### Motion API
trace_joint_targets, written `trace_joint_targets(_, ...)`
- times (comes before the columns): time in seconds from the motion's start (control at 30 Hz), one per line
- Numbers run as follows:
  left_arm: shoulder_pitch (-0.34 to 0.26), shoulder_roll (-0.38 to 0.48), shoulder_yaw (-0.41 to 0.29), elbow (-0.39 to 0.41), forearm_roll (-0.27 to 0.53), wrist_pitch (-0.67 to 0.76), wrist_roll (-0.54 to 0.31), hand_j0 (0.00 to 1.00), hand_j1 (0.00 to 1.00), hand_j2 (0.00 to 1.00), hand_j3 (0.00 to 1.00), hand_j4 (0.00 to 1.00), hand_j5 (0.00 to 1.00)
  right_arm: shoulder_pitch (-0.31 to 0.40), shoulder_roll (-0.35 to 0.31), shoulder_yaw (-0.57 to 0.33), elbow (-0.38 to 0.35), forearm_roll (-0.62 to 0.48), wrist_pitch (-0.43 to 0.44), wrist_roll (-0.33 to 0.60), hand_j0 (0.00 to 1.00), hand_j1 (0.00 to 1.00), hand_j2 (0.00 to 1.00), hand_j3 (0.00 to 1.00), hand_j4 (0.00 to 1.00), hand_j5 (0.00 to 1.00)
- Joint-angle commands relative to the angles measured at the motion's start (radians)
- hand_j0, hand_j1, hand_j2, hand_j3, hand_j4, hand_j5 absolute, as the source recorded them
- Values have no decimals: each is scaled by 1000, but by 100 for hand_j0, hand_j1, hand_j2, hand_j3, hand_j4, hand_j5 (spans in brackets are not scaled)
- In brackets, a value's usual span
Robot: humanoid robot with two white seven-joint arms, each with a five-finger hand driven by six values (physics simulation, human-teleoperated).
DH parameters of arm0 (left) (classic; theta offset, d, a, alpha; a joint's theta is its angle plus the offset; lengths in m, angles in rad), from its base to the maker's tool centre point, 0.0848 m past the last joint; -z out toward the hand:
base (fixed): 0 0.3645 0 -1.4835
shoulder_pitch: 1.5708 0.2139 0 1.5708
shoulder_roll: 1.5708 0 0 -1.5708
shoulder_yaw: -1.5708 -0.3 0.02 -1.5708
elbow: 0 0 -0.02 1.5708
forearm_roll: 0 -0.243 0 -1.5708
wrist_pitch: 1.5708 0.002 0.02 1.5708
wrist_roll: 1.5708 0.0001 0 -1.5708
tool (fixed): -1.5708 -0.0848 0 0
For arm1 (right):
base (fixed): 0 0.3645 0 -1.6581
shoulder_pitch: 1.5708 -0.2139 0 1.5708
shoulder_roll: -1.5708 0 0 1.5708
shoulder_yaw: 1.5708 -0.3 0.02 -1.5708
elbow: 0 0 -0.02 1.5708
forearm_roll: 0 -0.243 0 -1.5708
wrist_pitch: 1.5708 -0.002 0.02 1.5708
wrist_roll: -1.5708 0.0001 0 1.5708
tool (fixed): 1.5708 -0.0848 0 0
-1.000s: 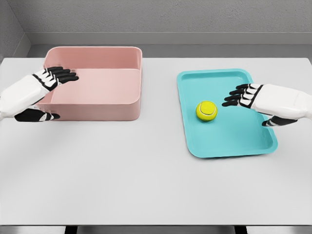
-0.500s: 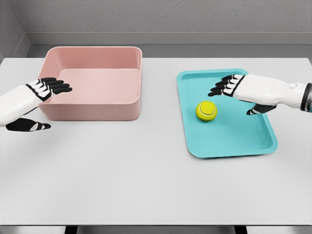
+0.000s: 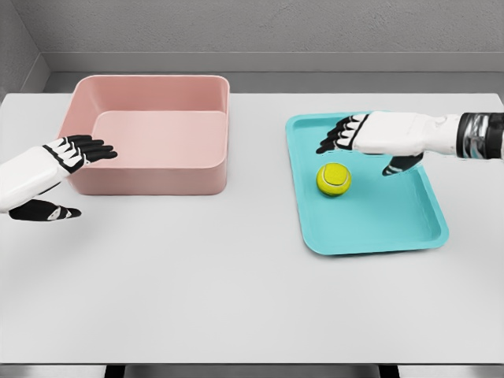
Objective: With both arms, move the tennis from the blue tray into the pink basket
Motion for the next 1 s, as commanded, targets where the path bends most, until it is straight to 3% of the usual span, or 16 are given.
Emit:
trace_joint_targets(0.0, 0, 2, 0, -1, 8, 1, 0, 100, 100, 100, 100, 100, 100, -2, 11, 52, 12, -5, 2, 11, 99, 99, 99, 99, 99, 99)
trace_joint_targets(0.27, 0, 2, 2, 0, 8, 1, 0, 100, 100, 100, 100, 100, 100, -52, 46, 123, 70, -7, 2, 11, 99, 99, 99, 99, 99, 99)
trace_joint_targets(0.7, 0, 3, 0, 2, 5, 1, 0, 100, 100, 100, 100, 100, 100, -52, 84, 157, 129, -5, 2, 11, 98, 98, 98, 98, 98, 98)
trace_joint_targets(0.97, 5, 74, -13, 4, -27, 1, -40, 100, 100, 100, 100, 100, 100, -58, 89, 157, 179, -7, 2, 11, 98, 98, 98, 98, 98, 98)
